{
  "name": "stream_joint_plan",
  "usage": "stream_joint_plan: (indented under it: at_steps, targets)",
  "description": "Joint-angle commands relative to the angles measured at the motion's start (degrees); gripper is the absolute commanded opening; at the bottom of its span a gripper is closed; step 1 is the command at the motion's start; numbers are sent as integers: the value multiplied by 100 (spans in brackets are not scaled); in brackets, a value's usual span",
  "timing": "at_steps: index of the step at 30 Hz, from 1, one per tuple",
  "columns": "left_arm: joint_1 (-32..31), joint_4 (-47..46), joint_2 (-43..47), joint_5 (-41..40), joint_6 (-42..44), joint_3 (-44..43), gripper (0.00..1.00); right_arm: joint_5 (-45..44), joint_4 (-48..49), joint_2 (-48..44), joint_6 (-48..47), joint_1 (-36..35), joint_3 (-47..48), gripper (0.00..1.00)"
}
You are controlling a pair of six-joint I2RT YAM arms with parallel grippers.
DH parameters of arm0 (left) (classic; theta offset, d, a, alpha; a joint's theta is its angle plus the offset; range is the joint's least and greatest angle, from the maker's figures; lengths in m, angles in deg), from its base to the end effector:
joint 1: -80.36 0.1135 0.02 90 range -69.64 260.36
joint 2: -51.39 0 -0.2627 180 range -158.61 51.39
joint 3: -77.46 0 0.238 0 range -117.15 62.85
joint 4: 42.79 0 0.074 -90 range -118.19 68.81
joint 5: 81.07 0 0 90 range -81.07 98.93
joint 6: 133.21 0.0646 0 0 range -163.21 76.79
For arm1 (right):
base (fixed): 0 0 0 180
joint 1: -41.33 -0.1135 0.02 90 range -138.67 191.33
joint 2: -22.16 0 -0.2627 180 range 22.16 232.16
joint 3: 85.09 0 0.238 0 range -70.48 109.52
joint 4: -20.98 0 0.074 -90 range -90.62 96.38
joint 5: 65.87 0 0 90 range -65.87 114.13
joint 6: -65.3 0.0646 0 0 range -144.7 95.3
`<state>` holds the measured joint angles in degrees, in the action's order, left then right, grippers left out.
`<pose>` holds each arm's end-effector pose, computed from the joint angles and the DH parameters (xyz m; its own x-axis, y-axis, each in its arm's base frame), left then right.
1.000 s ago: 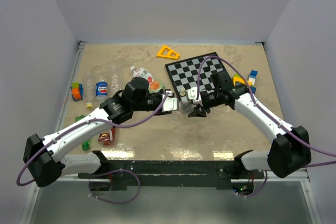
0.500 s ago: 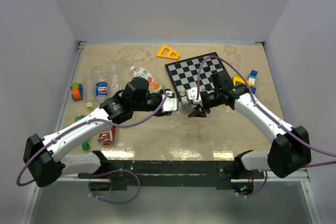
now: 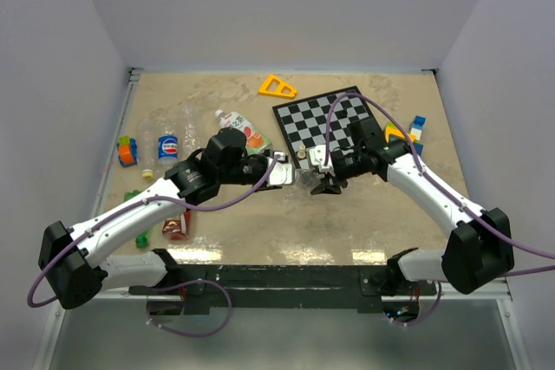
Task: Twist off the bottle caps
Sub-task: Unscrew the bottle cap from the plastic bottle.
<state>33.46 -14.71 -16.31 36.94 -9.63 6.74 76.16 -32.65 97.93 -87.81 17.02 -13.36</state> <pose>0.1669 -0.2228 0.3136 0.2762 0.4195 -0.8647 0.9393 0.0727 0.3353 0.2102 0.1508 0.2553 0.2203 -0.5026 -0.8360 -0.9751 -0.1352 -0.1757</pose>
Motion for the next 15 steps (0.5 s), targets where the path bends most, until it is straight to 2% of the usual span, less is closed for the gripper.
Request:
stream_joint_plan:
  at_steps: [1, 2, 3, 8, 12, 15]
  targets:
    - [22, -3, -15, 170, 78, -180, 10, 176, 0, 8, -70, 6, 150, 0]
    - [22, -3, 2, 170, 43, -180, 2, 176, 9, 0, -70, 6, 150, 0]
    - [22, -20, 11, 170, -18, -180, 0, 176, 0, -1, -70, 6, 159, 0]
    - [22, -187, 152, 21, -878, -110, 0, 158, 0, -1, -70, 6, 150, 0]
    - [23, -512, 345, -146, -2396, 22, 0, 167, 0, -9, -70, 6, 150, 0]
    - [23, -592, 416, -576, -3653, 13, 0, 167, 0, -1, -78, 6, 141, 0]
